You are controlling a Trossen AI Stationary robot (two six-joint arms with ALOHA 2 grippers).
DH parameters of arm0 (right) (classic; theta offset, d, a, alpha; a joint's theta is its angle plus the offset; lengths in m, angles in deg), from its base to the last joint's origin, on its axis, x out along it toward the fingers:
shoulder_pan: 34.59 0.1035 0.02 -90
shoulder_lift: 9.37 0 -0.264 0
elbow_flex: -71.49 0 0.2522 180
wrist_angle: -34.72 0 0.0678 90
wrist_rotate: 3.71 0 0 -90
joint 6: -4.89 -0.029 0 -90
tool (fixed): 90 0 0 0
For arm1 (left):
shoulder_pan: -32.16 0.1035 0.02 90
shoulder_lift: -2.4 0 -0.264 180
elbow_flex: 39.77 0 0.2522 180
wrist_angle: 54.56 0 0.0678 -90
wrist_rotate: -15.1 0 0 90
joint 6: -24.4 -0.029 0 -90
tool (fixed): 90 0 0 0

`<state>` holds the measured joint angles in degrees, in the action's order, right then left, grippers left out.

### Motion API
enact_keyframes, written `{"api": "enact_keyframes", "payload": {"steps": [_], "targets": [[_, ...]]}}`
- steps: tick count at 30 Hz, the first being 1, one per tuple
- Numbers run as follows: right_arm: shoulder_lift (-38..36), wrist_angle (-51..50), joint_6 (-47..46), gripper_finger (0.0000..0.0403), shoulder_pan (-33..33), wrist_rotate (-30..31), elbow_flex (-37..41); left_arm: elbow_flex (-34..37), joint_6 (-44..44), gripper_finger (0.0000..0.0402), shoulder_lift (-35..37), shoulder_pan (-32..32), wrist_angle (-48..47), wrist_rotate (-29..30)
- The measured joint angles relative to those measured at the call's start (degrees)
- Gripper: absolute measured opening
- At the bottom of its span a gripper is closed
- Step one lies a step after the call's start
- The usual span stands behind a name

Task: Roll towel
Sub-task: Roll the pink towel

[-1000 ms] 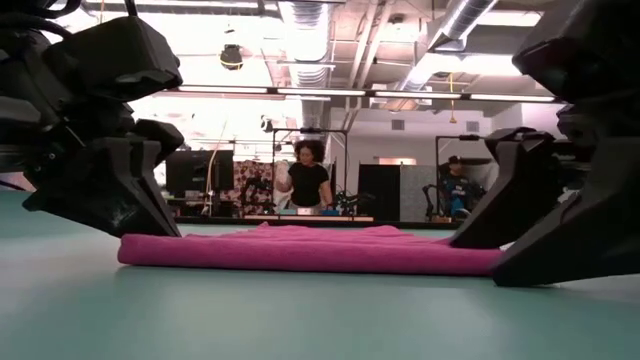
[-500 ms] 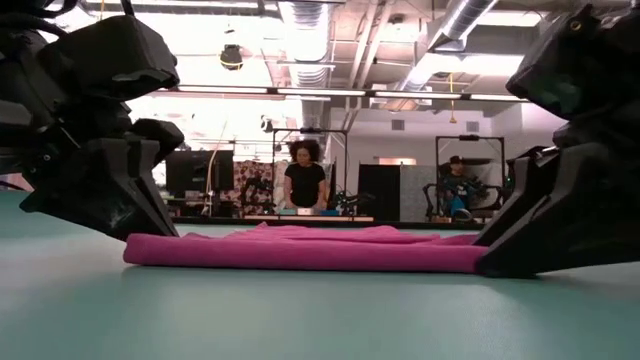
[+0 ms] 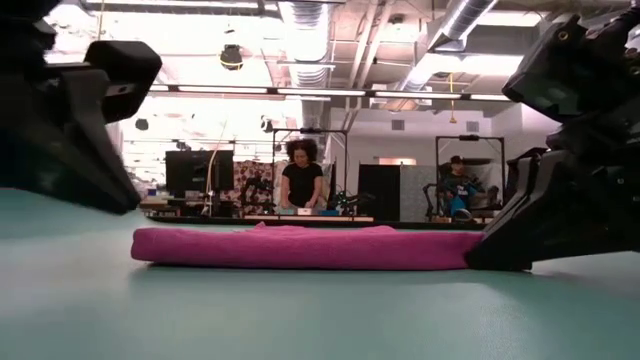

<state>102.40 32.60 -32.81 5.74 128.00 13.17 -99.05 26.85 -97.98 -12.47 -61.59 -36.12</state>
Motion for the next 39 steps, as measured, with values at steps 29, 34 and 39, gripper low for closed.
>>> {"api": "enact_keyframes", "payload": {"steps": [29, 34, 39], "targets": [[0.06, 1.94, 0.17, 0.004, 0.36, -1.1, -0.04, -0.09, 14.29, 0.0182, -9.56, 5.22, 3.29, 0.77], [0.06, 1.88, 0.2, 0.003, 0.78, -0.48, -0.81, -0.09, 18.31, 0.011, -9.57, 5.26, 2.22, -1.02], [0.01, 1.74, 0.63, 0.0028, 1.21, -0.44, -2.4, 0.1, 18.15, 0.0013, -9.14, 5.23, 2.57, -1.26]]}}
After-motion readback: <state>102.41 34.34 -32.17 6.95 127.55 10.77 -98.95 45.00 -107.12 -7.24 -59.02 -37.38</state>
